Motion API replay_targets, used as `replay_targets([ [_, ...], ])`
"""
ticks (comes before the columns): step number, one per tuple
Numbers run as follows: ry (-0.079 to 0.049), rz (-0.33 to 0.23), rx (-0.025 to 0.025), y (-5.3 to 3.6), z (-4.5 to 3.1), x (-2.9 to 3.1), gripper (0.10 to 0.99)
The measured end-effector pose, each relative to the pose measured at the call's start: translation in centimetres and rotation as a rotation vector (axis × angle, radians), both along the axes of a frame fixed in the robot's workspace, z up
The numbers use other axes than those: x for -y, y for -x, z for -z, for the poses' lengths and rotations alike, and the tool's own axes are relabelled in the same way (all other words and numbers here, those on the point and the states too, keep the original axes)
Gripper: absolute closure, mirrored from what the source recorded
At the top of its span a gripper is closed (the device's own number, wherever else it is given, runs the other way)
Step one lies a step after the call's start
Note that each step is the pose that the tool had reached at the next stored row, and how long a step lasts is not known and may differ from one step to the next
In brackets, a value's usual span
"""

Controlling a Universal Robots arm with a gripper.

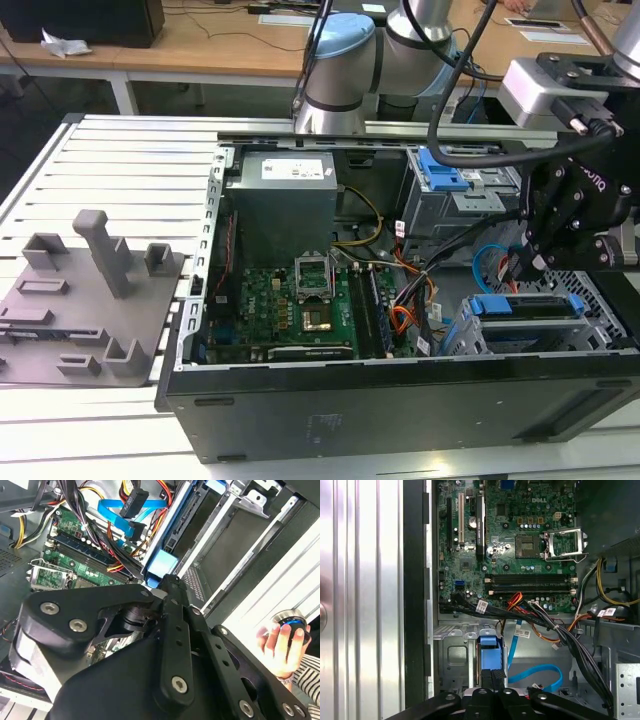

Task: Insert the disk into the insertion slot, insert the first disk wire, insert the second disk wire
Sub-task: 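Insert the disk into the insertion slot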

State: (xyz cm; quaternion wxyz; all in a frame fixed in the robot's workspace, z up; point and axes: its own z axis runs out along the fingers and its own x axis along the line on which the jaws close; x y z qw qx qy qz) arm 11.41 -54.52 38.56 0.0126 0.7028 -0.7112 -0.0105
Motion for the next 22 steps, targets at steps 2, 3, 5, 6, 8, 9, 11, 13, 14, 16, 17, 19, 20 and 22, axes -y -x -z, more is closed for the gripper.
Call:
replay_targets([
  [2, 0.000, 0.000, 0.0000, 0.00, 0.01, 0.00, 0.980],
  [3, 0.000, 0.000, 0.0000, 0.00, 0.01, 0.00, 0.980],
  [5, 0.000, 0.000, 0.0001, -0.11, 0.03, 0.00, 0.980],
  [6, 0.000, 0.000, -0.0003, -0.44, 0.02, 0.00, 0.980],
  [8, 0.000, 0.000, -0.0019, -1.41, 0.02, -0.04, 0.980],
  [9, 0.000, 0.000, -0.0024, -1.67, 0.02, -0.06, 0.980],
  [11, 0.000, 0.000, -0.0041, -2.08, 0.18, -0.06, 0.980],
  [13, 0.000, 0.000, -0.0046, -2.13, 0.42, -0.06, 0.980],
  [14, 0.000, 0.000, -0.0047, -2.14, 0.66, -0.05, 0.980],
  [16, 0.000, 0.000, -0.0047, -2.16, 1.05, -0.06, 0.980],
  [17, 0.000, 0.000, -0.0047, -2.16, 1.21, -0.06, 0.980],
  [19, 0.000, 0.000, -0.0048, -2.18, 1.72, -0.06, 0.980],
  [20, 0.000, 0.000, -0.0047, -2.19, 1.99, -0.06, 0.980],
  [22, 0.000, 0.000, -0.0047, -2.20, 2.35, -0.06, 0.980],
])
